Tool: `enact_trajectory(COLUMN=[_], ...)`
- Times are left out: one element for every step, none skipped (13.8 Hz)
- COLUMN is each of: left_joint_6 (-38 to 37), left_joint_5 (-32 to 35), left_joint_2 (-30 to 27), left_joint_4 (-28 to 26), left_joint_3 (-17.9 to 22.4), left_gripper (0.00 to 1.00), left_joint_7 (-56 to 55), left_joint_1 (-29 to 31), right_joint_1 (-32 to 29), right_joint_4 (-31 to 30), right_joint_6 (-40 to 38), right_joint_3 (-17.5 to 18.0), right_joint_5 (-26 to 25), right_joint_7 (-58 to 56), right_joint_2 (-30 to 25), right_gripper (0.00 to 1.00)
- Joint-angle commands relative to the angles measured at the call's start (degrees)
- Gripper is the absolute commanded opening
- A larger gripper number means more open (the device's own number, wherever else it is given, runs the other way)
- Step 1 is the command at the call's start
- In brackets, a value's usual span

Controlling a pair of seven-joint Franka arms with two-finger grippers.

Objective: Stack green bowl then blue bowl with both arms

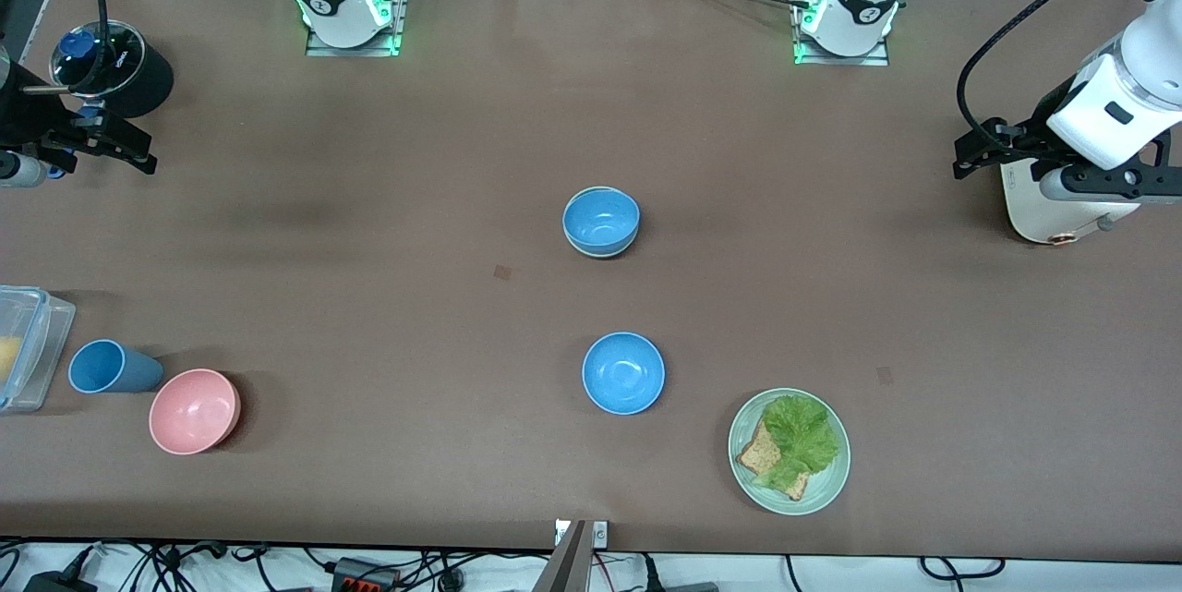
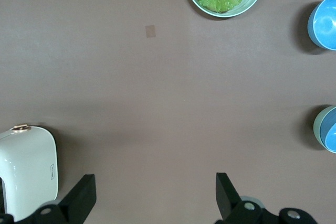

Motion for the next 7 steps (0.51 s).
enact_trajectory(left_joint_6=[-1.60,-1.68,-1.68,-1.77,-2.03,-2.04,-2.12], left_joint_5=[-1.86,-1.86,-2.04,-2.99,-3.44,-3.44,-3.44], left_joint_2=[0.95,0.95,1.04,1.04,1.04,1.04,1.30], left_joint_4=[1.60,1.69,1.60,1.60,1.60,1.60,1.60], left_joint_3=[0.52,0.43,0.52,0.69,0.69,0.69,0.69], left_gripper=[1.00,1.00,1.00,1.00,1.00,1.00,1.00], left_joint_7=[-0.51,-0.52,-0.43,-0.34,-0.08,-0.08,-0.08], left_joint_1=[-0.09,0.00,0.17,0.70,0.87,0.88,0.79], right_joint_1=[-0.40,-0.40,-0.40,-0.40,-0.40,-0.40,-0.48], right_joint_4=[0.85,0.85,0.85,0.85,0.85,0.85,0.85], right_joint_6=[-0.44,-0.52,-0.52,-0.52,-0.52,-0.52,-0.52], right_joint_3=[0.37,0.37,0.37,0.37,0.37,0.37,0.37], right_joint_5=[0.92,0.83,0.83,0.83,0.92,0.92,0.92], right_joint_7=[-1.07,-1.15,-1.07,-1.07,-1.07,-1.15,-1.24], right_joint_2=[0.11,0.11,0.11,0.02,0.02,0.02,0.02], right_gripper=[1.00,1.00,1.00,1.00,1.00,1.00,1.00])
